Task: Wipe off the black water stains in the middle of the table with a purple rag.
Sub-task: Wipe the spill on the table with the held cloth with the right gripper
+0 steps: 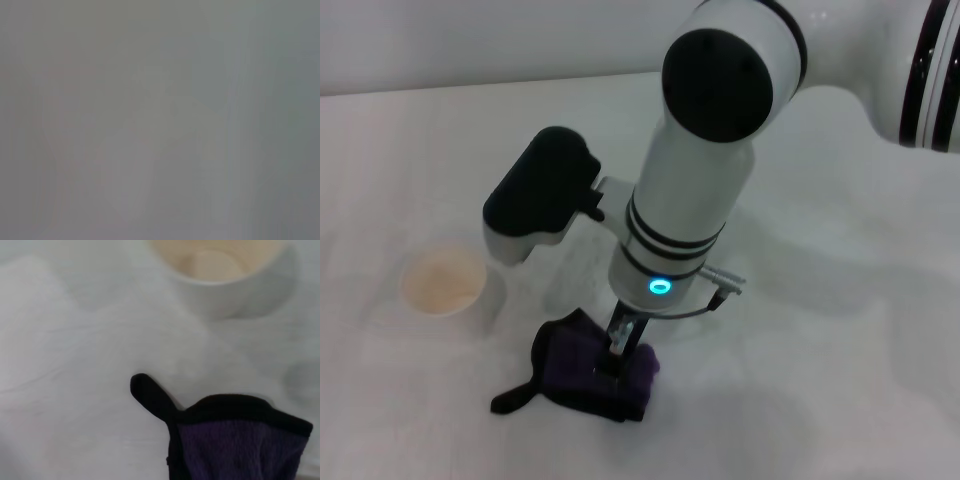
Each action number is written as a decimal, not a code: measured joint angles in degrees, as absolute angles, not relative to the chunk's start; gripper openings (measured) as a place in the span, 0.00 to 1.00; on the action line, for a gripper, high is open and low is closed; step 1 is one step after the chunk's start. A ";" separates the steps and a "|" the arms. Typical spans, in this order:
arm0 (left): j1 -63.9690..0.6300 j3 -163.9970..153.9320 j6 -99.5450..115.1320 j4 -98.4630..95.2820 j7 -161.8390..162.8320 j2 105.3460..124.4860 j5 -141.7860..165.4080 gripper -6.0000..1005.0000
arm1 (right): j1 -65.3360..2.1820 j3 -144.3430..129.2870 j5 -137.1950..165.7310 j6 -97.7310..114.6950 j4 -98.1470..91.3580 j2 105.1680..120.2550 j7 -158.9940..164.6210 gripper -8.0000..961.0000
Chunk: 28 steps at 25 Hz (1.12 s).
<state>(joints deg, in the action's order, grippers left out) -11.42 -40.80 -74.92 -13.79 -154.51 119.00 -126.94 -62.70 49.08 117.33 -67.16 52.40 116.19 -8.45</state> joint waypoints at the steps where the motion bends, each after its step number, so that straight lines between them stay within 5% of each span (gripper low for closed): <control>1: -11.42 -40.97 -74.94 -13.79 -154.51 119.00 -126.93 0.87 | -62.71 48.73 117.05 -66.99 52.71 116.19 -8.48 0.14; 28: -12.23 -41.22 -74.26 -13.80 -154.60 118.91 -126.91 0.87 | -62.39 53.70 131.14 -65.16 47.65 116.19 -5.38 0.14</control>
<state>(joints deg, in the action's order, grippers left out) -12.23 -41.22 -74.26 -13.80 -154.60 118.91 -126.91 -62.39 53.70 131.14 -65.16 47.65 116.19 -5.38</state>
